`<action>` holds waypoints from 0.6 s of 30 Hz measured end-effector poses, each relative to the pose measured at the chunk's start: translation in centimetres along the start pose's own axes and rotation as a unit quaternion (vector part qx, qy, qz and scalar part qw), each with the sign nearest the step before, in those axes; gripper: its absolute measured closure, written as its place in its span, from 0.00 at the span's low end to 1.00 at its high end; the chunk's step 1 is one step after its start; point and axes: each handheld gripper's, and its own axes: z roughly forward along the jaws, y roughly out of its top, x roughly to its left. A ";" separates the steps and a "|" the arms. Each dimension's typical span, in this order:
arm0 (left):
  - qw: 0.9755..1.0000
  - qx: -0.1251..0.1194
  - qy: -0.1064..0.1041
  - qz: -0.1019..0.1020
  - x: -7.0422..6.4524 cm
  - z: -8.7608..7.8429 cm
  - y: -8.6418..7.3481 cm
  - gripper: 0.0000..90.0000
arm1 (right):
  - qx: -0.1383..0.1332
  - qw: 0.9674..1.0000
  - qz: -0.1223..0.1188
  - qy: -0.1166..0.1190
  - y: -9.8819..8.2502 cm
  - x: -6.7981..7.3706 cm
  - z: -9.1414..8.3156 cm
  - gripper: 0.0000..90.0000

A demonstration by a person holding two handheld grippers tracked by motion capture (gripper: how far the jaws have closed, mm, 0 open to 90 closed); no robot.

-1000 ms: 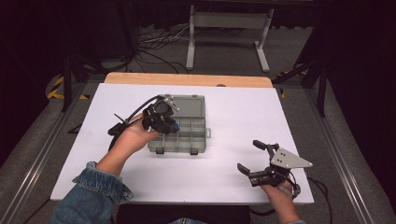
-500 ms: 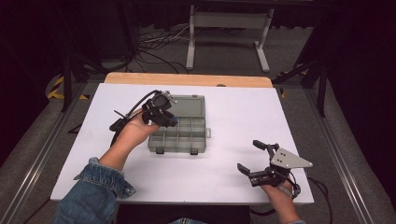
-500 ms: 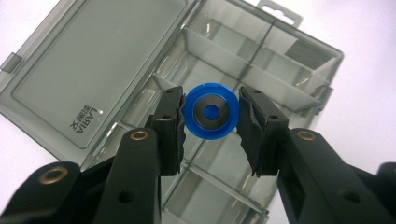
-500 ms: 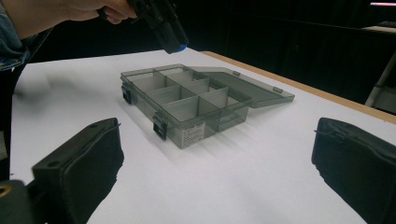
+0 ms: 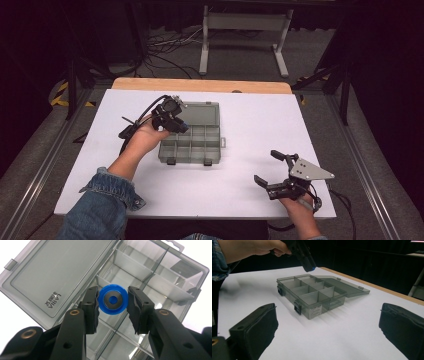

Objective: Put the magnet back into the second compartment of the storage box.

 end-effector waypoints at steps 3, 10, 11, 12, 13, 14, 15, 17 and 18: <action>1.000 0.008 -0.002 0.000 0.0 0.4 0.0 0.69 | -0.002 1.000 0.001 0.000 0.0 0.0 0.0 0.03; 1.000 0.014 -0.005 -0.003 0.2 1.3 -0.1 0.69 | -0.002 1.000 0.002 0.000 0.0 0.0 0.0 0.03; 1.000 0.016 -0.006 -0.005 0.2 1.6 -0.2 0.69 | -0.002 1.000 0.002 0.000 0.0 0.0 0.0 0.03; 1.000 0.017 -0.006 -0.005 0.3 1.7 -0.2 0.69 | -0.002 1.000 0.002 0.000 0.0 0.0 0.0 0.03; 1.000 0.018 -0.008 -0.006 0.4 1.9 -0.3 0.69 | -0.002 1.000 0.002 0.000 0.0 0.0 0.0 0.03; 1.000 0.022 -0.010 -0.010 0.5 2.0 -0.3 0.69 | -0.002 1.000 0.001 0.000 0.0 0.0 -0.1 0.03; 1.000 0.021 -0.010 -0.010 0.5 2.2 -0.4 0.69 | -0.002 1.000 0.002 0.000 0.0 0.0 -0.1 0.03; 1.000 0.024 -0.010 -0.009 0.7 2.4 -0.4 0.69 | -0.001 1.000 0.002 0.000 0.0 0.0 0.0 0.03; 1.000 0.024 -0.010 -0.011 0.7 2.6 -0.5 0.69 | -0.001 1.000 0.001 0.000 0.0 0.0 0.0 0.03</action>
